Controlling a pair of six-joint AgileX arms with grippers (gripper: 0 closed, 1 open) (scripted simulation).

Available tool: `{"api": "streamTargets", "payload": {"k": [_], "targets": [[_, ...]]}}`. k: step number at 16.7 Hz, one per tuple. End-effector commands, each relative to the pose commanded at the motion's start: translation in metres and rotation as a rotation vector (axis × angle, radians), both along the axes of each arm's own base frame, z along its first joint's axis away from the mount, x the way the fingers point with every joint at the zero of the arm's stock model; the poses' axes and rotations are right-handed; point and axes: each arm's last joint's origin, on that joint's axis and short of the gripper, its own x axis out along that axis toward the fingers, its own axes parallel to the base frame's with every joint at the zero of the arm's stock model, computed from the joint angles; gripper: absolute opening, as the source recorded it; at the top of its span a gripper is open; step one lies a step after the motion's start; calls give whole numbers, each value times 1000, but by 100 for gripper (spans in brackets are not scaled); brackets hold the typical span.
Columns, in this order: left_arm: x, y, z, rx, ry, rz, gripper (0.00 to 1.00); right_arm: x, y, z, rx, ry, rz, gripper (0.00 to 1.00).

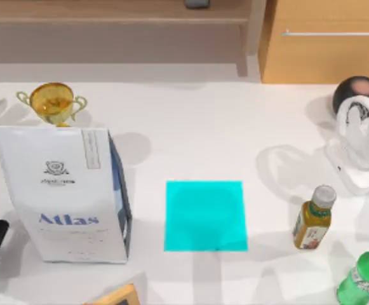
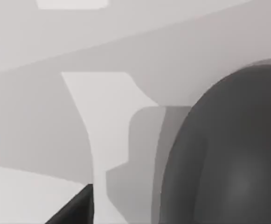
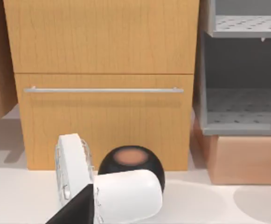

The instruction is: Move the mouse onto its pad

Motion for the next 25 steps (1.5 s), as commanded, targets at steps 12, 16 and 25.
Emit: {"api": "streamTargets", "payload": {"k": [12, 16, 25], "targets": [[-5, -2, -27, -2, 6, -1, 70, 0, 0, 0, 0, 0, 0, 100], [-5, -2, -27, -2, 6, -1, 40, 0, 0, 0, 0, 0, 0, 100], [-5, -2, -27, -2, 6, -1, 0, 0, 0, 0, 0, 0, 0, 100]]}}
